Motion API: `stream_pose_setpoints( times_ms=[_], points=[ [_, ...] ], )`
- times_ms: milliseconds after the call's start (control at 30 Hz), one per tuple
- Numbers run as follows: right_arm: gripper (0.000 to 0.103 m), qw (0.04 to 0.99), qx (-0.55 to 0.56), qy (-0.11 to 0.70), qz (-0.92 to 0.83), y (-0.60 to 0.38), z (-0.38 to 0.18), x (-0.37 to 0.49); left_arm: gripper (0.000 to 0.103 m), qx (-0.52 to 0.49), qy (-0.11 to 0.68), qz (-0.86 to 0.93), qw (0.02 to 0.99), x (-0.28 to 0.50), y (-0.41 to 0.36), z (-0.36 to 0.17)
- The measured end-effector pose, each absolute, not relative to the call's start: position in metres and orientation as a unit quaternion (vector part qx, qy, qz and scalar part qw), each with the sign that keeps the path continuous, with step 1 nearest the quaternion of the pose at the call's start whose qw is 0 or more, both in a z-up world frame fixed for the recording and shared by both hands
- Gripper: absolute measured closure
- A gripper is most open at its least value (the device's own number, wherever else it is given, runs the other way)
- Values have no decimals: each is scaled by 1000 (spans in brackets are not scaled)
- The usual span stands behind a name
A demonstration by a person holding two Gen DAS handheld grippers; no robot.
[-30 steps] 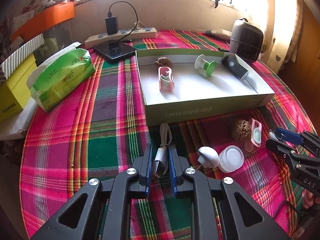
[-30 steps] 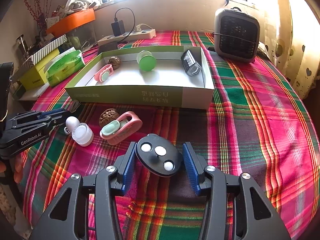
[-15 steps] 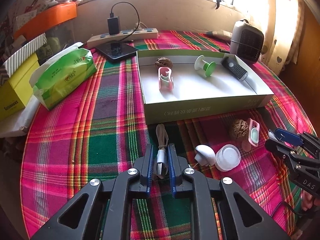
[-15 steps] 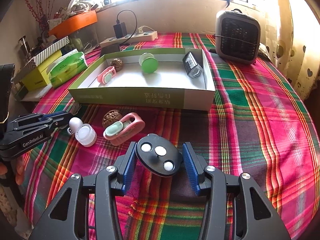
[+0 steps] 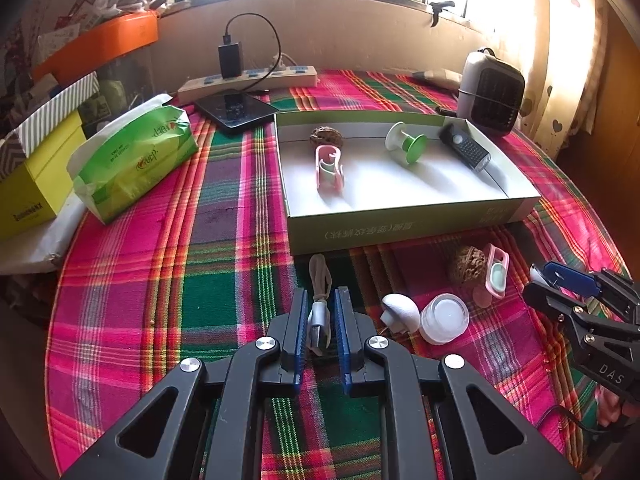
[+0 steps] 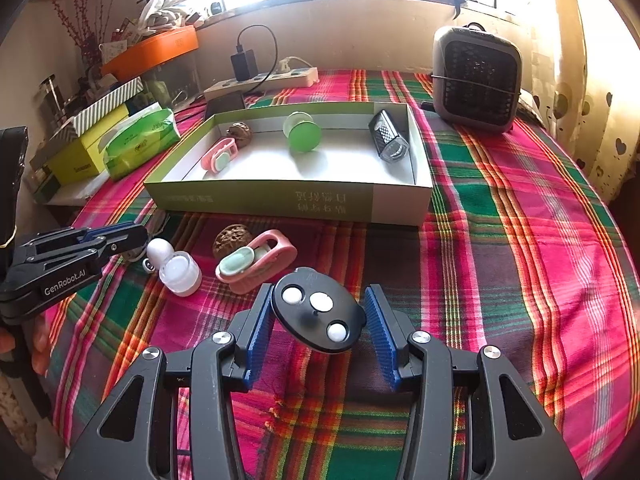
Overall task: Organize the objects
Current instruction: 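Lift the cable in the left tool and puck in the right tool toward the box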
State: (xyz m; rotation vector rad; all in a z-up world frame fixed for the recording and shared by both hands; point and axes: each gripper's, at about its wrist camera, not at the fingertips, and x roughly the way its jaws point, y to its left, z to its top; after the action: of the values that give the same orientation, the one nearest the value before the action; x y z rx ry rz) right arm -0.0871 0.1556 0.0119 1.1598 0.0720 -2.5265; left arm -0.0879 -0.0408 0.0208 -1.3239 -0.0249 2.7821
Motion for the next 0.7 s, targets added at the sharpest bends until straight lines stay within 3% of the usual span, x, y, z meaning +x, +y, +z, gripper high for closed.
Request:
stream_pose_setpoints(
  times_ms=[700],
  points=[
    [56,188,393,17,-900,157,24,-84,91,-410,-4,911,41,-81,-32,36]
  ],
)
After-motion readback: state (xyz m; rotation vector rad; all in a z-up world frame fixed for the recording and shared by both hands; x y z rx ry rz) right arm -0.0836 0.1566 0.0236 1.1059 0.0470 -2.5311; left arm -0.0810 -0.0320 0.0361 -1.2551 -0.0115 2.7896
